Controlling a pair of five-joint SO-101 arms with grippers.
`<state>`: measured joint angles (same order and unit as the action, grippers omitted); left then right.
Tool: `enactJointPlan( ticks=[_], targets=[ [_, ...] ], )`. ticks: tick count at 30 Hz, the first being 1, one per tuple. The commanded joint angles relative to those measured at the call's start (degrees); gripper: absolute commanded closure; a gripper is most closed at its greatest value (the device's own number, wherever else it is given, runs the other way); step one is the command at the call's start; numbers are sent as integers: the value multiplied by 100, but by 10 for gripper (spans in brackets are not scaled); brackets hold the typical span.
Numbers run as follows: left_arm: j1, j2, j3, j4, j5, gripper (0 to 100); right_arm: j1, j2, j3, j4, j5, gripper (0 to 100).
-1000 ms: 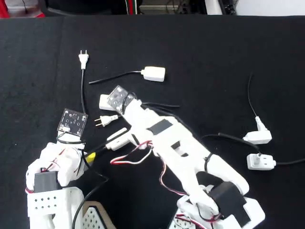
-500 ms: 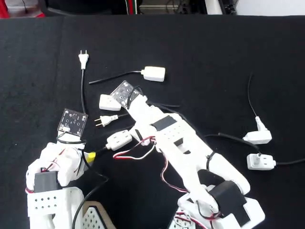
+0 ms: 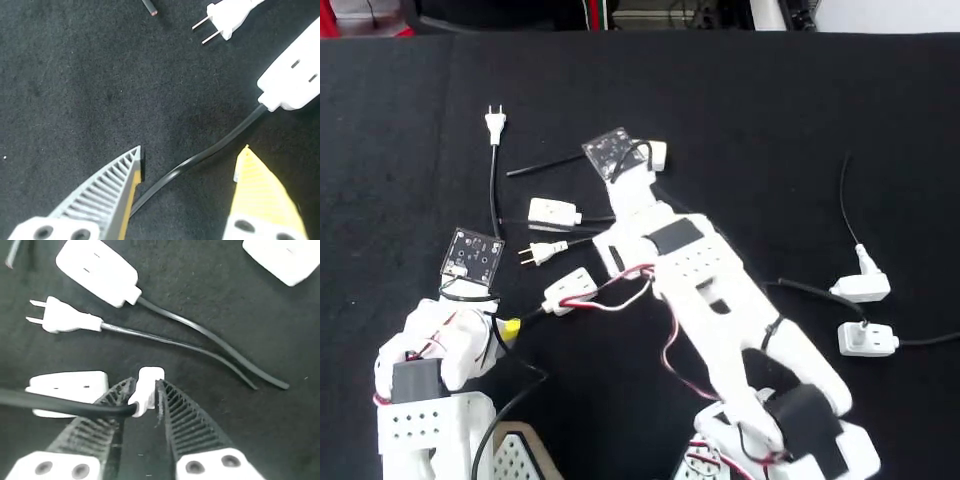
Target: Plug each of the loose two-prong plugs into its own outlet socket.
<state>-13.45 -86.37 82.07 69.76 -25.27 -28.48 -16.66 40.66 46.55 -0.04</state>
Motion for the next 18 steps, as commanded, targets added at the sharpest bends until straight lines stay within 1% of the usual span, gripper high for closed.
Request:
enactJointPlan(
  ticks=[1,5,9,12,18],
  targets=[
    [-75,-53,-31,-18,-44,705,-378,-470,-233,141,-554,987],
    [-75,-53,-4,-35,-44,705,-809,-541,22,-9,-1055,987],
    [-75,-53,-4,-35,-44,705,-1037,-541,136,-114,-1152,987],
    [-75,-53,-4,-35,-44,705,-1064,-541,127,-35,-1389,987],
    [-75,-53,-4,-35,-44,705,-1125,-532,154,141,-1407,987]
  ],
)
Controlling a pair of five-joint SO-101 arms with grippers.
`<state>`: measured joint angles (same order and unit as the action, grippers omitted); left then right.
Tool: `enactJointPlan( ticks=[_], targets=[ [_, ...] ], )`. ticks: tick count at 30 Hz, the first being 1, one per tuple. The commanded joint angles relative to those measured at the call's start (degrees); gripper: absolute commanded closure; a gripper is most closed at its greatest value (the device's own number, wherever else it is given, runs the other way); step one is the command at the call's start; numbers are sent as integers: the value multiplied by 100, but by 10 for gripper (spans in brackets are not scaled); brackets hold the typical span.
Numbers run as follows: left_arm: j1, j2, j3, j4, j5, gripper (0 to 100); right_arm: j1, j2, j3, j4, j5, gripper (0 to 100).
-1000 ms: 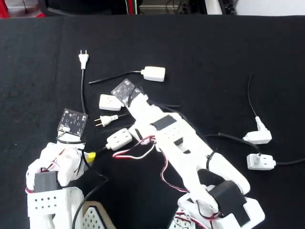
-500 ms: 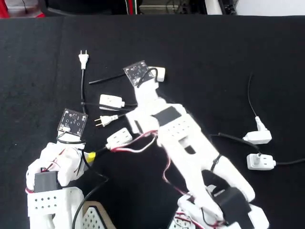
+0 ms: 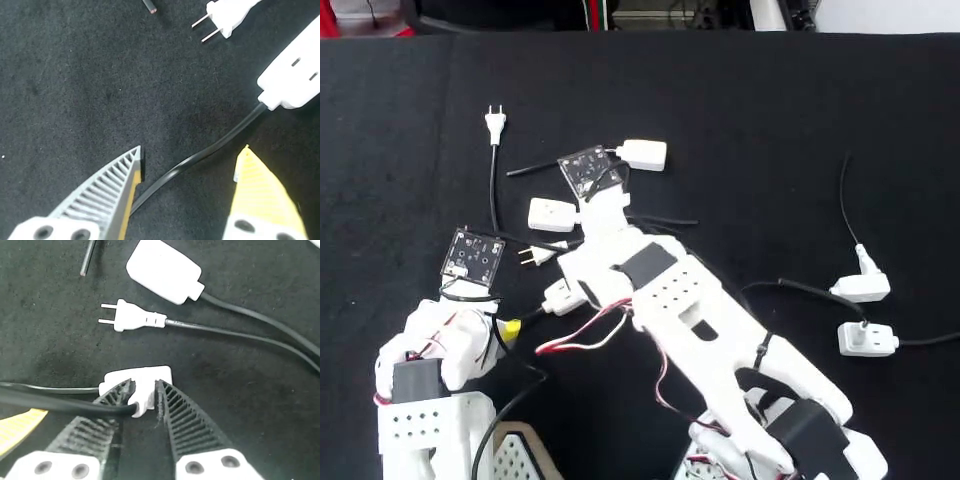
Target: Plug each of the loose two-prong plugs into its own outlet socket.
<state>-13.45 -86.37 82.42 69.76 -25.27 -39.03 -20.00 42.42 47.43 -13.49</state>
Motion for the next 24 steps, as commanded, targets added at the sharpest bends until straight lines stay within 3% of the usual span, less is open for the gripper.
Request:
enactJointPlan(
  ticks=[1,14,24],
  targets=[
    [-75,-53,-40,-35,-44,705,-70,-198,4,53,-62,987],
    [-75,-53,-31,-44,-53,705,-105,-207,382,-9,-62,987],
    [-75,-53,-22,-44,-53,705,-149,-207,655,-730,123,987]
  ],
)
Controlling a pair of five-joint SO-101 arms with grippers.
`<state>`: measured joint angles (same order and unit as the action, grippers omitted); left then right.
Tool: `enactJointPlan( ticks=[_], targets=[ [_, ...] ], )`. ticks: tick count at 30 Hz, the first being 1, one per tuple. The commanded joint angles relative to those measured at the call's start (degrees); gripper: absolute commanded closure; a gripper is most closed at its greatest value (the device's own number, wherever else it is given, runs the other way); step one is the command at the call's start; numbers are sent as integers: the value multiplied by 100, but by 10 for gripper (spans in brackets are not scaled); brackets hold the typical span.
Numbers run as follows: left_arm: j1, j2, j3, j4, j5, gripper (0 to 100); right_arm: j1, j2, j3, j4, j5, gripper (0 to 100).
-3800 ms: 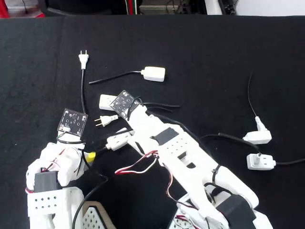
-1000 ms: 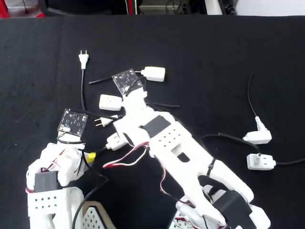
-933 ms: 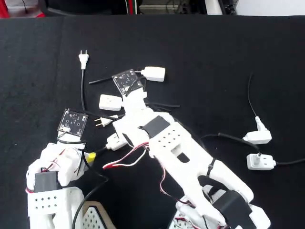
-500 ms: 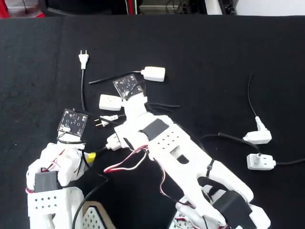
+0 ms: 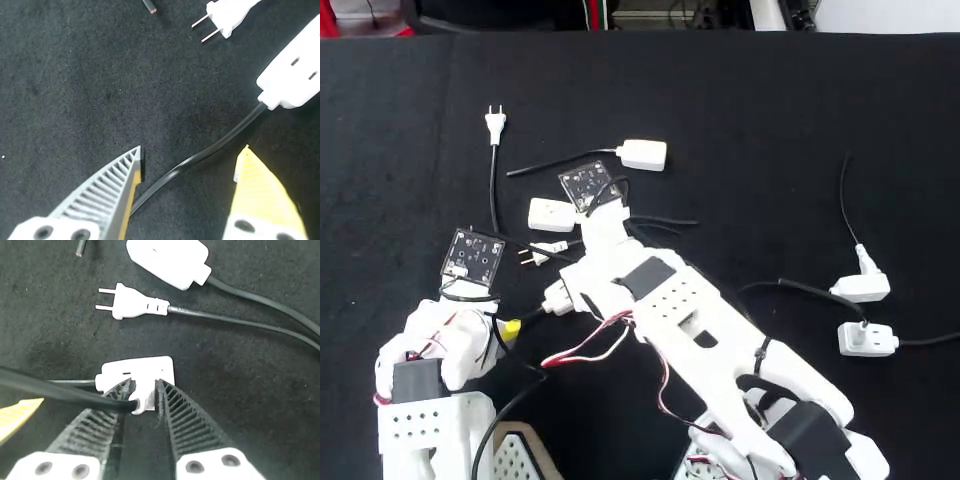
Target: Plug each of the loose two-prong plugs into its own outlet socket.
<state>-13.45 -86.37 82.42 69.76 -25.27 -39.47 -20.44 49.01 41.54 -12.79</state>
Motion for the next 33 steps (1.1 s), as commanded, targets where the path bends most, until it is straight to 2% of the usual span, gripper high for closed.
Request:
enactJointPlan(
  ticks=[1,19,27,33],
  targets=[
    [-75,-53,-22,-44,-53,705,-105,-163,-4,-141,53,987],
    [-75,-53,-22,-44,-53,705,-70,-163,338,-536,299,987],
    [-75,-53,-22,-44,-53,705,185,-163,382,-448,404,987],
    [-75,-53,-22,-44,-53,705,-141,-154,532,-413,378,987]
  ],
)
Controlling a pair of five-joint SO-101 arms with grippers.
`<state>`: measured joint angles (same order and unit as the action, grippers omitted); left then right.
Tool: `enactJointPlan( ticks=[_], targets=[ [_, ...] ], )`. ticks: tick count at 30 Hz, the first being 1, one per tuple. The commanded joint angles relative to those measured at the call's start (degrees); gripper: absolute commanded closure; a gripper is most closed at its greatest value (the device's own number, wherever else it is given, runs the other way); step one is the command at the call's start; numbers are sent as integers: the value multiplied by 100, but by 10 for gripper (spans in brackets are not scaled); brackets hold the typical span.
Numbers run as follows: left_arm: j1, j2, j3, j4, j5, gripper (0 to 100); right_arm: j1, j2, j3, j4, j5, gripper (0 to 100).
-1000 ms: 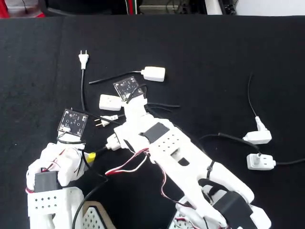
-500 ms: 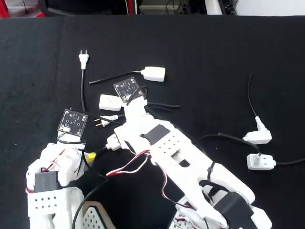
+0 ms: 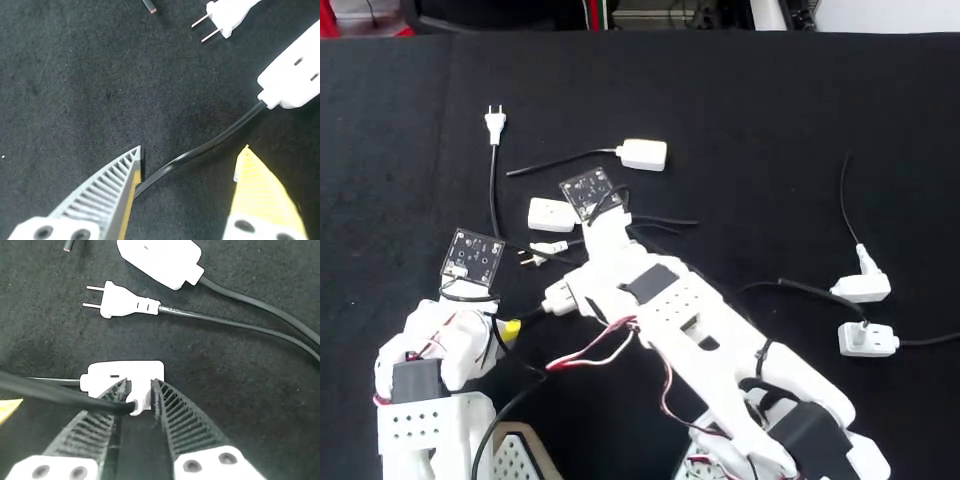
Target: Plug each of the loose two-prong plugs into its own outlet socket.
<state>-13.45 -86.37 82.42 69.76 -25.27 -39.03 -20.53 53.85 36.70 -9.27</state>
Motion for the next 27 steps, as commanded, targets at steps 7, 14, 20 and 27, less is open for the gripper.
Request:
enactJointPlan(
  ticks=[7,14,20,27],
  targets=[
    [-75,-53,-22,-44,-53,705,-448,-145,136,70,-88,987],
    [-75,-62,-31,-44,-35,705,-457,259,-4,-97,79,987],
    [-75,-62,-22,-44,-26,705,-712,1288,-558,202,105,987],
    [-75,-62,-13,-44,-26,705,-492,1138,-708,686,484,987]
  ],
)
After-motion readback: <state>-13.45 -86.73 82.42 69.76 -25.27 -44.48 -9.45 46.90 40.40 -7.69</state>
